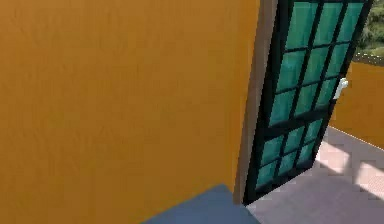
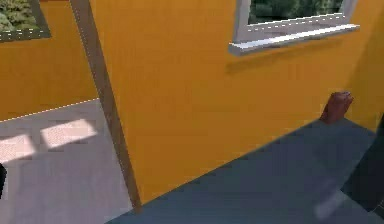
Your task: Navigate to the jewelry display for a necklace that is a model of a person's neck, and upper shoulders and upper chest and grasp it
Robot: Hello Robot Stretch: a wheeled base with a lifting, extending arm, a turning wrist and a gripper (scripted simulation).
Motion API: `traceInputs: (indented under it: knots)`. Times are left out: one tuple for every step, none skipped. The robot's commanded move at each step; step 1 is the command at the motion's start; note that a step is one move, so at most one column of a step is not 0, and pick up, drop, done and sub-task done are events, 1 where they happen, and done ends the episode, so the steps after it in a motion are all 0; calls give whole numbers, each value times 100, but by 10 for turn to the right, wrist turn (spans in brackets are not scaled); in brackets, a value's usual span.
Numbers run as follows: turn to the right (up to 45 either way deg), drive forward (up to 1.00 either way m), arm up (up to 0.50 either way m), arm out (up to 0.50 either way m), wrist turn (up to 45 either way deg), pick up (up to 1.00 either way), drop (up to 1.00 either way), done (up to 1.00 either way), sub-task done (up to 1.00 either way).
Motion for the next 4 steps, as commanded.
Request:
traceInputs:
  knots:
    - [-300,0,0,0,0,0,0,0,0]
    - [0,15,0,0,0,0,0,0,0]
    - [-450,0,0,0,0,0,0,0,0]
    - [-450,0,0,0,0,0,0,0,0]
